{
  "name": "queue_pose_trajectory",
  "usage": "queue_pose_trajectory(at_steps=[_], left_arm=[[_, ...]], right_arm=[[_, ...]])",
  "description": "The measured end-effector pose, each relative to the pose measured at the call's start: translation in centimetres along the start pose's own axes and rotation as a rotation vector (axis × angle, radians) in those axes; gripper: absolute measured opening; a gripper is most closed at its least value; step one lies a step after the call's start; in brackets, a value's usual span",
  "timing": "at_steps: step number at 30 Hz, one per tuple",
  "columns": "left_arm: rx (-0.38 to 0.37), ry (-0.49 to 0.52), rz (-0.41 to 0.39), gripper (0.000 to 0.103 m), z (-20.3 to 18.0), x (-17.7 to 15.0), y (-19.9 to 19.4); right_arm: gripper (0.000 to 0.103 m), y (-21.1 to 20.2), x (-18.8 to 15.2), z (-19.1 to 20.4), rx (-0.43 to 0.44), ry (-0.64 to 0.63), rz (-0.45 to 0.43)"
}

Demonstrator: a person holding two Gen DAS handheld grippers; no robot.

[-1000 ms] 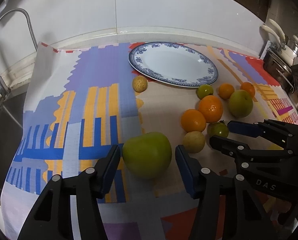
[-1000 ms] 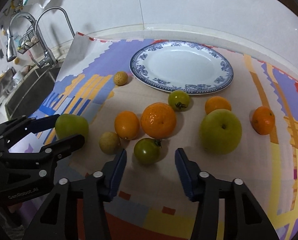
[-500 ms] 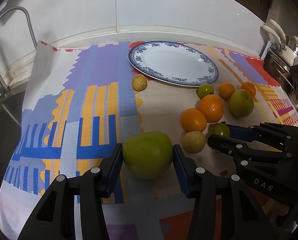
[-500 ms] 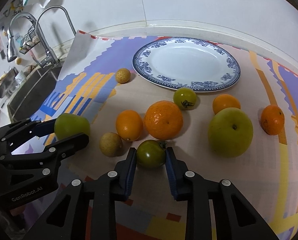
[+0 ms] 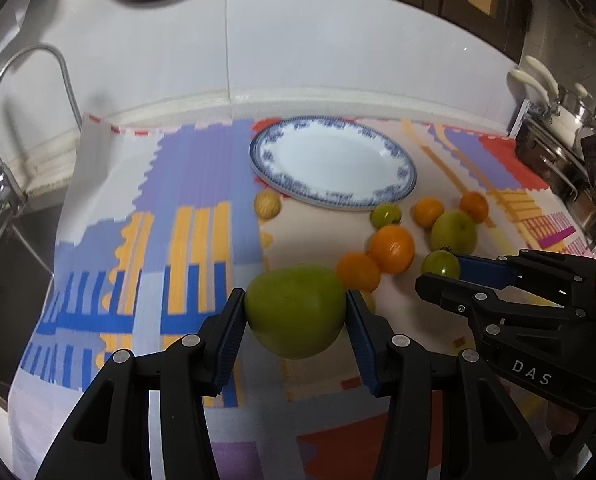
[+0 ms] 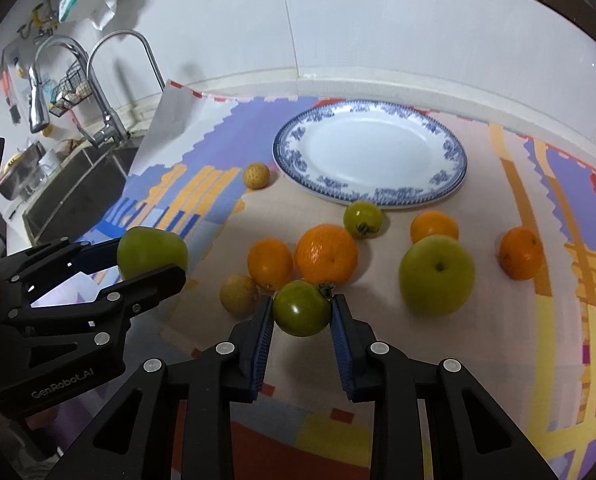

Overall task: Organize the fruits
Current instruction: 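Carry the apple and tomato onto the plate and open both tools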

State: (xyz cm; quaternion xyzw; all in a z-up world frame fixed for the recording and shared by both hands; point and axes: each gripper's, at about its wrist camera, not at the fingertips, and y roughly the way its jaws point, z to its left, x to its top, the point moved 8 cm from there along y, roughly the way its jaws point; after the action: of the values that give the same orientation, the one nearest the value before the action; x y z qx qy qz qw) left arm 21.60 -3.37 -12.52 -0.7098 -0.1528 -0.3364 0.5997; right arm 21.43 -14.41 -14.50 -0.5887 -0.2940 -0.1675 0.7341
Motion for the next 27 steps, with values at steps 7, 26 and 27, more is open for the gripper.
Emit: queue_pose_trajectory(at_steps=[7, 26, 27], left_arm=[[0.001, 0.024, -0.081, 0.049, -1.2, 3.5, -1.3], [0.008, 0.084, -0.147, 0.049, -2.7, 13.6, 2.9], [0.004, 0.085, -0.142, 0.049, -2.8, 14.0, 3.4]], right_arm=[[0.03, -2.3, 2.9, -1.1, -0.01, -0.014, -0.075], [0.03, -1.8, 13.1, -6.3, -0.064, -0.079, -0.163], [0.03, -1.6, 13.5, -6.5, -0.065, -0.081, -0.164]])
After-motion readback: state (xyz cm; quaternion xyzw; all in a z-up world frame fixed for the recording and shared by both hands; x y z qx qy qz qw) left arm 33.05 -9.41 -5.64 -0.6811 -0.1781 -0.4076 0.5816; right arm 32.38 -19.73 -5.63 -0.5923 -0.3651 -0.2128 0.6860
